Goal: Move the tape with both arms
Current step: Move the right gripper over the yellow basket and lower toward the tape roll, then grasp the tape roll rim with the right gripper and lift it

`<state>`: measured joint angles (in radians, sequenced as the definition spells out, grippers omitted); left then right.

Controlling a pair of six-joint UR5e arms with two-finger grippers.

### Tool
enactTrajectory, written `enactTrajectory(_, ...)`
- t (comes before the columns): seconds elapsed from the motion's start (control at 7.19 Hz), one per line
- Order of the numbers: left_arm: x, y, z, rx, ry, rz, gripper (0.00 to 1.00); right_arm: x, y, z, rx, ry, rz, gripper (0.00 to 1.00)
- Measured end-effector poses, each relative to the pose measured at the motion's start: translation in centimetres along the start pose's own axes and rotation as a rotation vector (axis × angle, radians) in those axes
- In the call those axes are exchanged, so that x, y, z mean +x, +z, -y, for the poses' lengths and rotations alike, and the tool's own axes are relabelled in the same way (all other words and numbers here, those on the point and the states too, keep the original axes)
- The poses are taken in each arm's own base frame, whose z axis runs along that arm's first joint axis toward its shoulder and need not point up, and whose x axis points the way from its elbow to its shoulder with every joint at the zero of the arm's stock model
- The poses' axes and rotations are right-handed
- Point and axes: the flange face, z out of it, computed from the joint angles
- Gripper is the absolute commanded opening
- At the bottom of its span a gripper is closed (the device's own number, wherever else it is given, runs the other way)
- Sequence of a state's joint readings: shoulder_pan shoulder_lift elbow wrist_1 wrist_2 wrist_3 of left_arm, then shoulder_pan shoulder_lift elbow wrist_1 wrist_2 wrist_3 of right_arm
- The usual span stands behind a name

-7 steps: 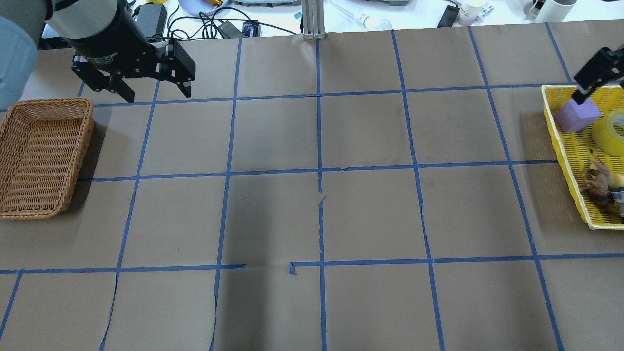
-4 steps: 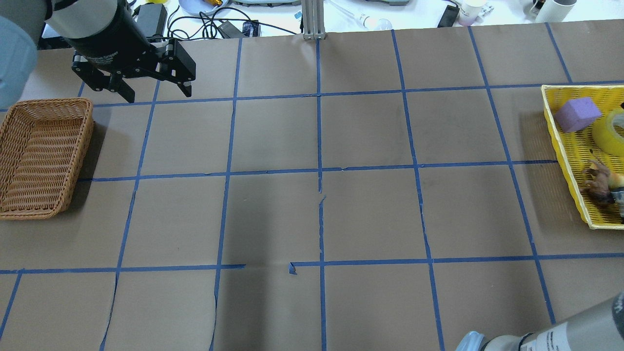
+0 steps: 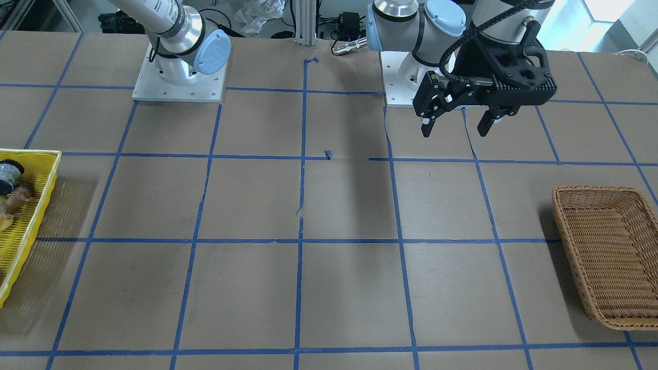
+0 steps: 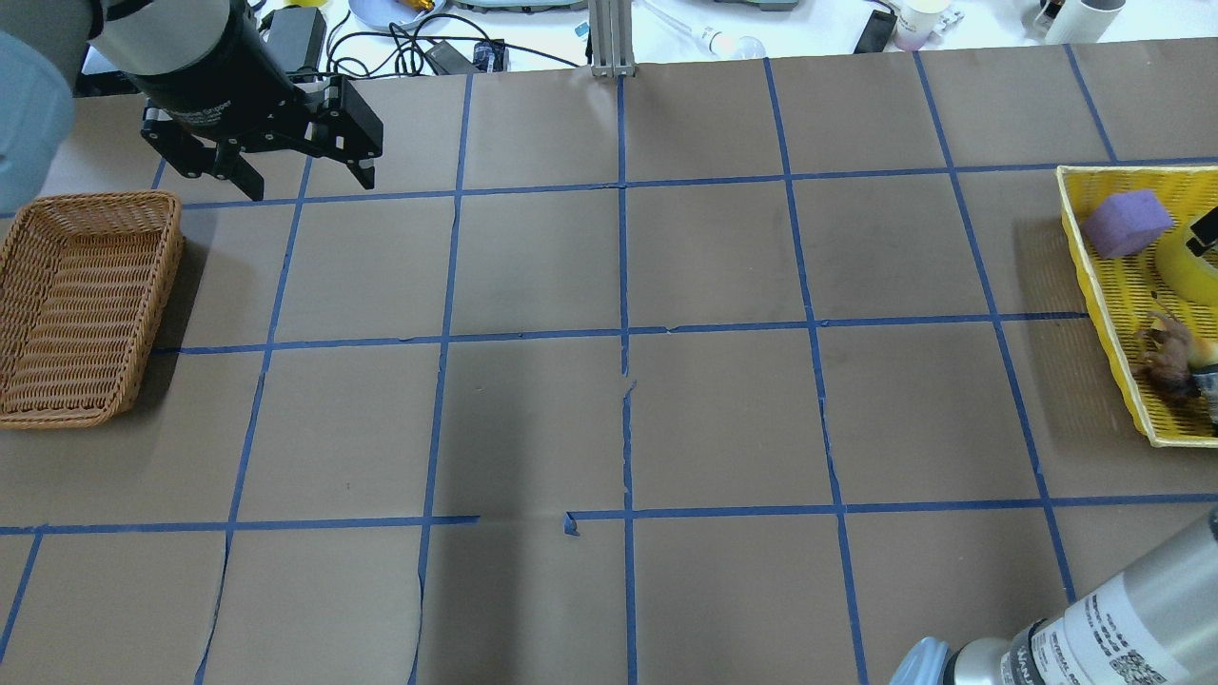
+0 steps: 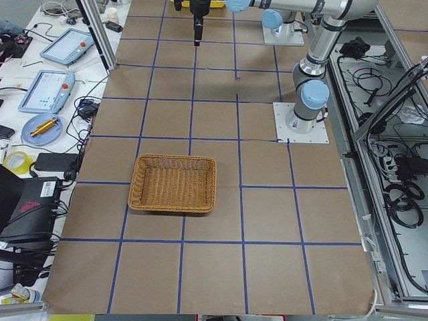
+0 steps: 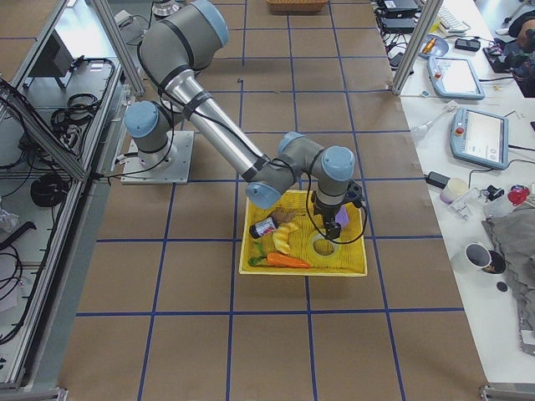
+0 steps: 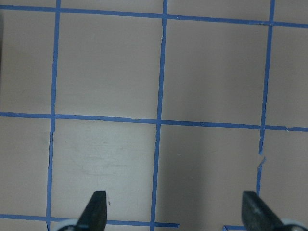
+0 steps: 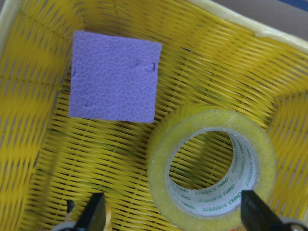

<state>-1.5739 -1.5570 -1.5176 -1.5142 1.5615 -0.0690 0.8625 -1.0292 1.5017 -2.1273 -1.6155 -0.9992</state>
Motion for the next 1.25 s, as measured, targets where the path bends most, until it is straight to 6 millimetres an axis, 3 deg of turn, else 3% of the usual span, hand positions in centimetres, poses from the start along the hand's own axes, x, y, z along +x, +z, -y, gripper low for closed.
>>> enactTrajectory(0.42, 0.0, 0.0, 0.0, -0.001, 0.0, 0.0, 1.0, -0.2, 3.3, -0.4, -0.021, 0.014, 0.03, 0.99)
enactTrajectory(0.56, 0.0, 0.0, 0.0, -0.001, 0.0, 0.0, 1.0, -0.3, 3.7, -0.5, -0.024, 0.018, 0.036, 0.8)
enactTrajectory(0.83, 0.0, 0.0, 0.0, -0.002, 0.0, 0.0, 1.0, -0.4, 3.9, -0.5, -0.025, 0.02, 0.04, 0.21)
enactTrajectory(0.97, 0.0, 0.0, 0.0, -0.001, 0.0, 0.0, 1.0, -0.4, 4.0, -0.5, -0.025, 0.021, 0.04, 0.0)
enactTrajectory(1.25, 0.0, 0.0, 0.0, -0.001, 0.0, -0.001, 1.0, -0.4, 3.8, -0.6, -0.028, 0.027, 0.038, 0.0)
